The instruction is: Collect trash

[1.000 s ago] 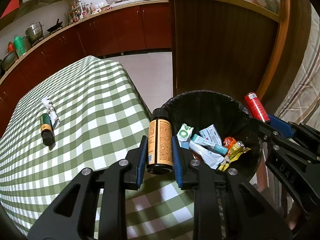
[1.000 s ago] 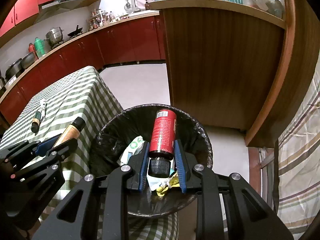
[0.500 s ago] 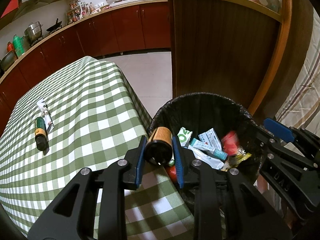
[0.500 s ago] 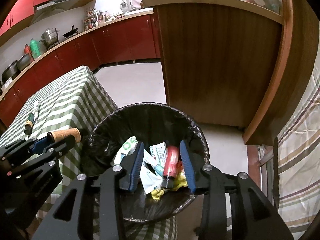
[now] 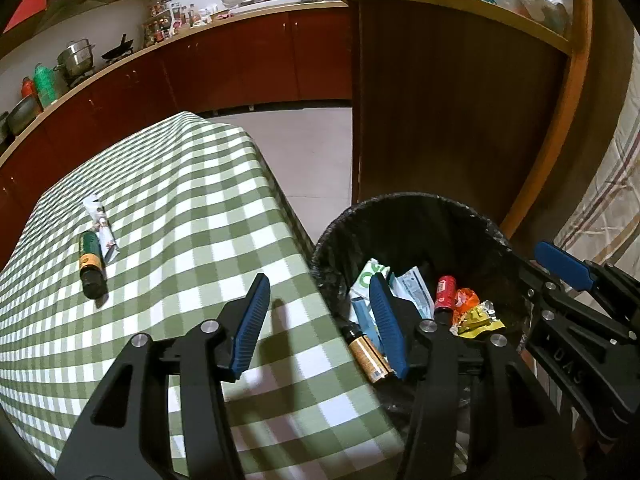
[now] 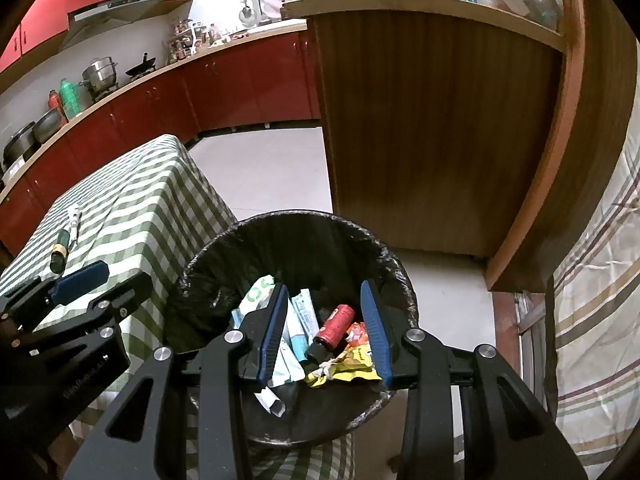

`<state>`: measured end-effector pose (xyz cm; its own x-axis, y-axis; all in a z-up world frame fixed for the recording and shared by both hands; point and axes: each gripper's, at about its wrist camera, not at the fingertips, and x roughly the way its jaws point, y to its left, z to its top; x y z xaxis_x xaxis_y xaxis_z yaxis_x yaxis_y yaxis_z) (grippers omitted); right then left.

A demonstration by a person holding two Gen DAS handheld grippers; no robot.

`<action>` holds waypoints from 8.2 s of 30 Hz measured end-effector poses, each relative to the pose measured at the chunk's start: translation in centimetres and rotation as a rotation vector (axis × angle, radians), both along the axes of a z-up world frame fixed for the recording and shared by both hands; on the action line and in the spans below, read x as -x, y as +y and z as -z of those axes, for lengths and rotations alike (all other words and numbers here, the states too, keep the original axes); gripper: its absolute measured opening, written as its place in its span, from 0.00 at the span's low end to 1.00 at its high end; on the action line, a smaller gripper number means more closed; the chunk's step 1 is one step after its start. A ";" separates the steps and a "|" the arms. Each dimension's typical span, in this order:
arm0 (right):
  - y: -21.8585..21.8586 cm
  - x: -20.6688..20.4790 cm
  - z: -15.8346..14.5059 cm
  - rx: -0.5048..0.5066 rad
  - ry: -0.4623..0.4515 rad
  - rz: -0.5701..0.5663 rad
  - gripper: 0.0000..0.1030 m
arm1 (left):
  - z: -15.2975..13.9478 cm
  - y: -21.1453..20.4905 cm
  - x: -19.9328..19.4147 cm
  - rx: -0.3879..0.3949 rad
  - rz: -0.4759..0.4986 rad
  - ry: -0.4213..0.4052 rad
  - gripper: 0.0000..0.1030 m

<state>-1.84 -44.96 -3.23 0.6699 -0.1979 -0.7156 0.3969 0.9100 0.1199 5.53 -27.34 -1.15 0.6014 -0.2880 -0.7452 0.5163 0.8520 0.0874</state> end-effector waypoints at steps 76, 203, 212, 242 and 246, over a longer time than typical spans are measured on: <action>24.1 -21.0 -1.1 0.034 0.065 -0.530 0.49 | -0.5 31.9 -13.0 0.018 -0.548 0.037 0.22; 0.9 -0.1 -1.2 0.033 -0.033 0.030 0.45 | -1.8 -0.1 0.1 0.044 0.013 -0.039 0.51; 2.1 0.3 -2.3 0.067 -0.048 0.021 0.53 | -2.8 2.0 0.4 0.065 -0.013 -0.049 0.57; 7.7 3.6 -4.9 0.144 -0.102 -0.029 0.66 | -5.0 10.0 4.5 0.091 -0.086 -0.104 0.77; 7.8 3.7 -5.0 0.144 -0.103 -0.028 0.67 | -5.0 10.6 4.7 0.093 -0.087 -0.097 0.77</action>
